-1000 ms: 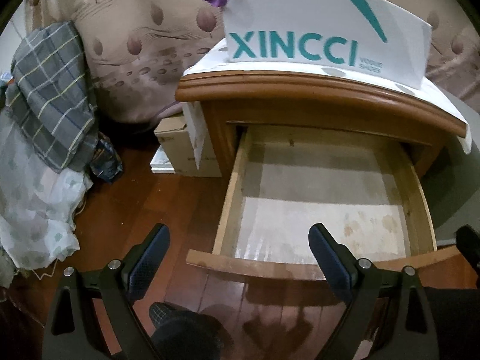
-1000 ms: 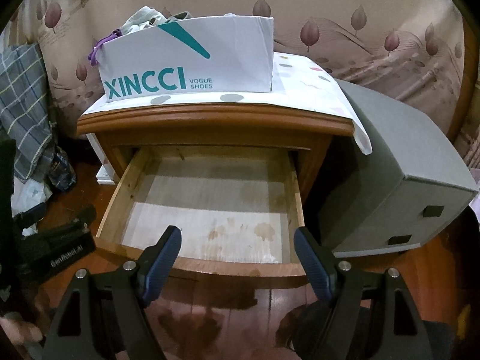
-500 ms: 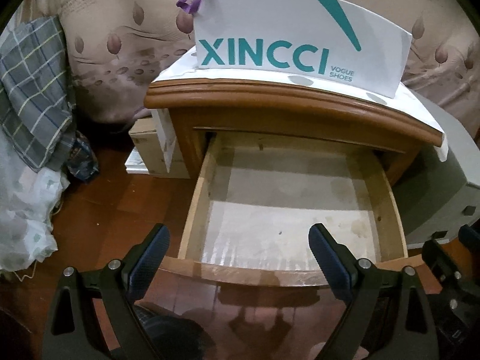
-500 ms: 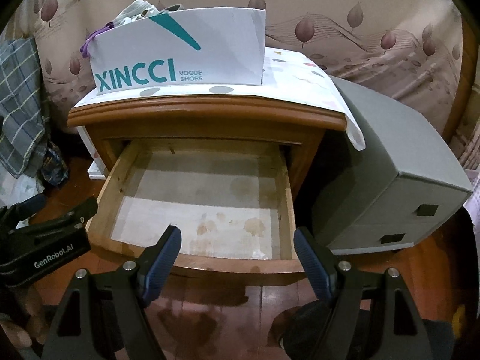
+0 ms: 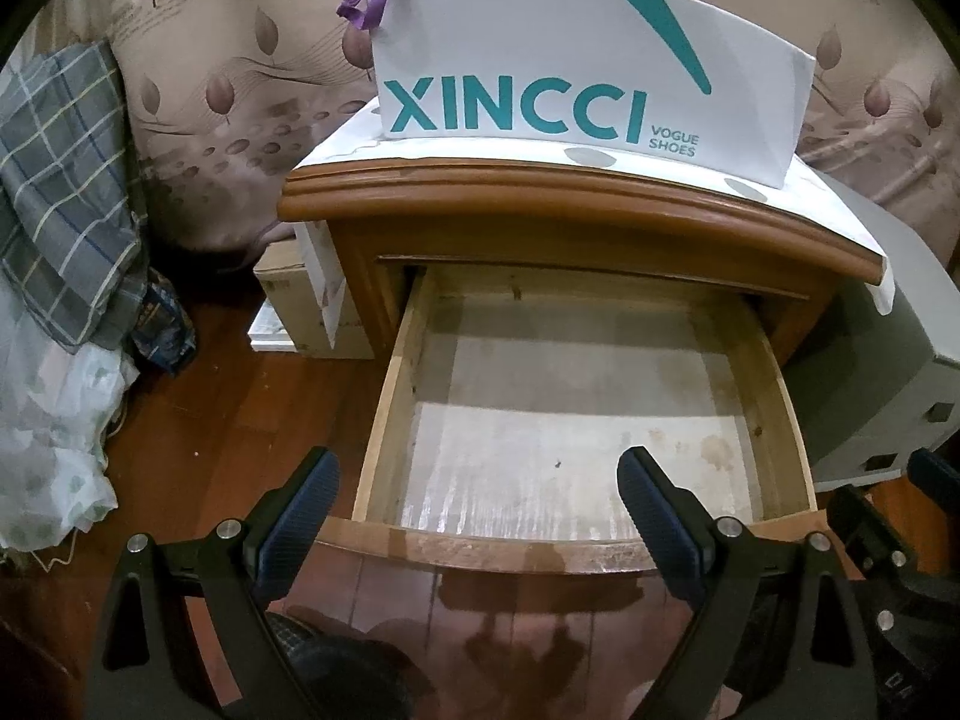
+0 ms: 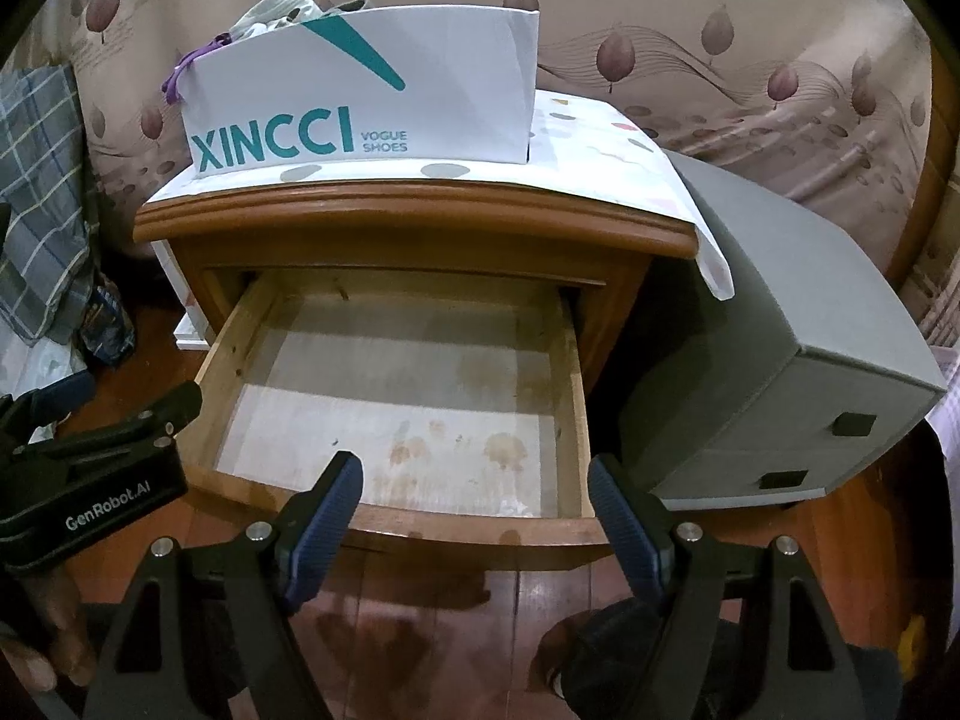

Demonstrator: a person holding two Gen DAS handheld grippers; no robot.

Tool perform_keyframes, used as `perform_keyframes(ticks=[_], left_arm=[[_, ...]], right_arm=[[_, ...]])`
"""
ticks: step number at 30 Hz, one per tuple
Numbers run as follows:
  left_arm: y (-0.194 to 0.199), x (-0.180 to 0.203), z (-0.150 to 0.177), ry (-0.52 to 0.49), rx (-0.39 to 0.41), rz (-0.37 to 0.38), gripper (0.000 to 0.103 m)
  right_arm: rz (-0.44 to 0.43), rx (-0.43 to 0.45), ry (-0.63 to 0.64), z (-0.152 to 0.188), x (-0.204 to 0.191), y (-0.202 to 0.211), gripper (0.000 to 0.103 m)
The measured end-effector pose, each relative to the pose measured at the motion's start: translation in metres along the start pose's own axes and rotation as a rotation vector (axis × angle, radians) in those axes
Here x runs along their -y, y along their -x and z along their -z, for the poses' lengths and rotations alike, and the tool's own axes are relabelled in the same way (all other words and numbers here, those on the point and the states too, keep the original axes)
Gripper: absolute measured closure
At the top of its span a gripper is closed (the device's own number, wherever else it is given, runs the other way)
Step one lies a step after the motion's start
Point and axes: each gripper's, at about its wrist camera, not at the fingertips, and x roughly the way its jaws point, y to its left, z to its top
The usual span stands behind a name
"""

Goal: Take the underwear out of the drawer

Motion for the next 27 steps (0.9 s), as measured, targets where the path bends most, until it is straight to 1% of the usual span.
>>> perform_keyframes(ticks=[6,9,16,19,21,22,25,27], left_arm=[[-0.0004,-0.0033,-0.0005,0.015,-0.007,-0.007,0.011],[-0.0003,-0.0017,-0.0003,0.006,0.002,-0.024,0.011],[-0.0019,-0.001,0.0003,0.007,0.006,-0.028,0.011],[-0.0015,0.0,0.0007,0.001,0.013,-0.027,0.011],[-0.0017,0.0,0.0011,-0.005,0.013,-0.012,0.011],[-0.002,-0.0007,0.0013,-0.002,0.014,-0.003,0.011],[-0.001,-0.0034,0.0006,0.008,0.025,-0.01,0.011],[-0.0002,-0.0054,0.0006,0.022,0.029,0.004,0.011]], right_arm=[[-0.008,-0.004,0.008,0.0017,-0.0036,-0.0014,0.024],[-0.01,-0.003,0.014,0.002,-0.0055,-0.0015,0.024],[-0.016,-0.004,0.016,0.0017,-0.0073,-0.0024,0.024],[-0.015,-0.006,0.018,0.002,-0.0079,-0.0032,0.024],[-0.015,-0.006,0.021,0.0022,-0.0083,-0.0035,0.024],[-0.014,-0.006,0.021,0.0022,-0.0085,-0.0035,0.024],[-0.017,-0.006,0.021,0.0023,-0.0085,-0.0036,0.024],[-0.022,-0.006,0.02,0.0026,-0.0086,-0.0038,0.024]])
